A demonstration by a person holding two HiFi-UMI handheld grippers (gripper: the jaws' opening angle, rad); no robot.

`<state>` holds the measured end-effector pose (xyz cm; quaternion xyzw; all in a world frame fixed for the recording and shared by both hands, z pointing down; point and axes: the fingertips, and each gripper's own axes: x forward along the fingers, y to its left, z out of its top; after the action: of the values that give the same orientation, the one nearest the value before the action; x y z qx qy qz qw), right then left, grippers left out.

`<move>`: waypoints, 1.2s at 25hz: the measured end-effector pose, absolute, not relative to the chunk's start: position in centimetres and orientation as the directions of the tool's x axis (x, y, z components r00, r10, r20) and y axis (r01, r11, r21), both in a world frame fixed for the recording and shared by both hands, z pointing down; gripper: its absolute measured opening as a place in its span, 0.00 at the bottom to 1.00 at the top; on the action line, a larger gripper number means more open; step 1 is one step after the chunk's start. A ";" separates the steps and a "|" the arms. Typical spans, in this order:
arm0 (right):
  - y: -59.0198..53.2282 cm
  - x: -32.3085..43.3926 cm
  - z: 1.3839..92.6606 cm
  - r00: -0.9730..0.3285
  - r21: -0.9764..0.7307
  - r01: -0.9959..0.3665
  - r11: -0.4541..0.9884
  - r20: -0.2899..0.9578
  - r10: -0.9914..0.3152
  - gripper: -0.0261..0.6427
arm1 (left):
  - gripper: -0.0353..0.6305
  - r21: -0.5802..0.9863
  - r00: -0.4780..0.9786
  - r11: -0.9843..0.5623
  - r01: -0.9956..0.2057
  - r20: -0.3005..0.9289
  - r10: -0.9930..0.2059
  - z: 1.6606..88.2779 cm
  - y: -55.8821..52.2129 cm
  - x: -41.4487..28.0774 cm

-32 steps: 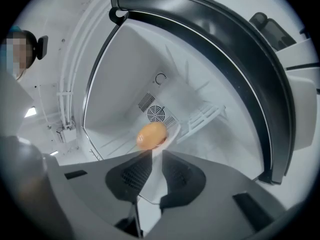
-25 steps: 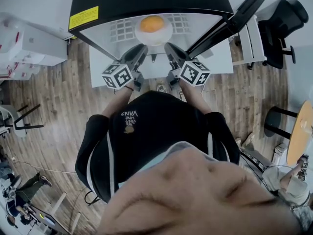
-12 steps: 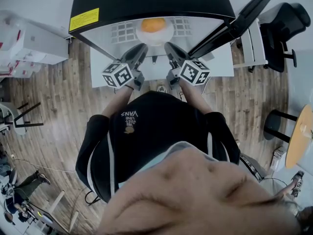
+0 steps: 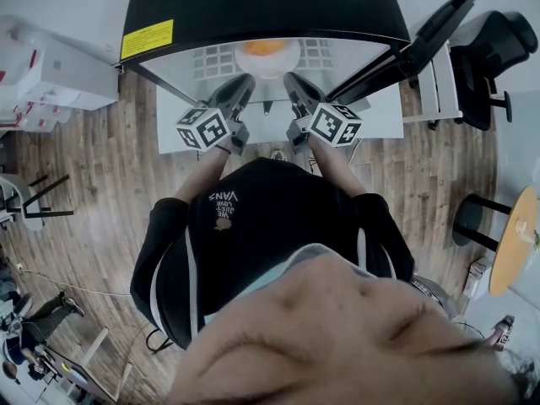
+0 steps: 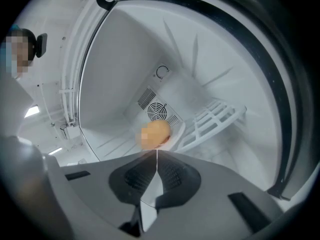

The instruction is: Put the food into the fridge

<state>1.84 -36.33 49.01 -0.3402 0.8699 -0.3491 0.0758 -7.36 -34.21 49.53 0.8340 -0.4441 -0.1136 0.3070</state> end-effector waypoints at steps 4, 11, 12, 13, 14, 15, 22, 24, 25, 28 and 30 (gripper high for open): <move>-36.8 1.7 49.1 -0.755 -0.660 -0.540 0.521 0.108 -0.646 0.06 | 0.12 0.612 0.577 -0.414 -0.674 0.085 -0.812 49.6 -34.7 -7.6; -37.8 1.6 49.0 -0.749 -0.658 -0.547 0.517 0.110 -0.653 0.06 | 0.12 0.618 0.583 -0.419 -0.666 0.081 -0.808 49.5 -35.5 -7.7; -37.9 1.6 49.0 -0.748 -0.658 -0.548 0.516 0.111 -0.654 0.06 | 0.12 0.619 0.584 -0.419 -0.665 0.081 -0.808 49.5 -35.5 -7.7; -38.0 1.6 49.0 -0.748 -0.658 -0.549 0.515 0.112 -0.655 0.06 | 0.12 0.620 0.584 -0.419 -0.664 0.080 -0.808 49.5 -35.6 -7.7; -38.1 1.6 49.0 -0.747 -0.658 -0.550 0.514 0.112 -0.655 0.06 | 0.12 0.621 0.585 -0.419 -0.662 0.078 -0.808 49.5 -35.7 -7.7; -38.2 1.6 49.0 -0.746 -0.658 -0.551 0.513 0.113 -0.656 0.06 | 0.12 0.623 0.585 -0.419 -0.660 0.077 -0.807 49.5 -35.8 -7.7; -38.6 1.5 49.0 -0.739 -0.653 -0.562 0.509 0.119 -0.663 0.06 | 0.12 0.622 0.592 -0.423 -0.659 0.082 -0.802 49.7 -35.8 -7.6; -38.7 1.6 49.0 -0.737 -0.651 -0.564 0.508 0.120 -0.665 0.06 | 0.12 0.624 0.592 -0.421 -0.658 0.083 -0.802 49.7 -35.8 -7.6; -38.7 1.6 49.0 -0.736 -0.650 -0.565 0.508 0.120 -0.666 0.06 | 0.12 0.626 0.592 -0.420 -0.657 0.083 -0.801 49.7 -35.7 -7.7; -38.7 1.6 49.0 -0.734 -0.649 -0.567 0.507 0.119 -0.669 0.06 | 0.12 0.628 0.593 -0.419 -0.656 0.086 -0.800 49.8 -35.6 -7.8; -38.7 1.7 49.0 -0.729 -0.647 -0.572 0.505 0.118 -0.675 0.06 | 0.12 0.626 0.597 -0.422 -0.656 0.088 -0.797 49.8 -35.5 -7.8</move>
<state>1.73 -38.69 48.99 -0.3606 0.8641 -0.3431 0.0750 -7.77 -35.55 49.84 0.8359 -0.4346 -0.1116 0.3162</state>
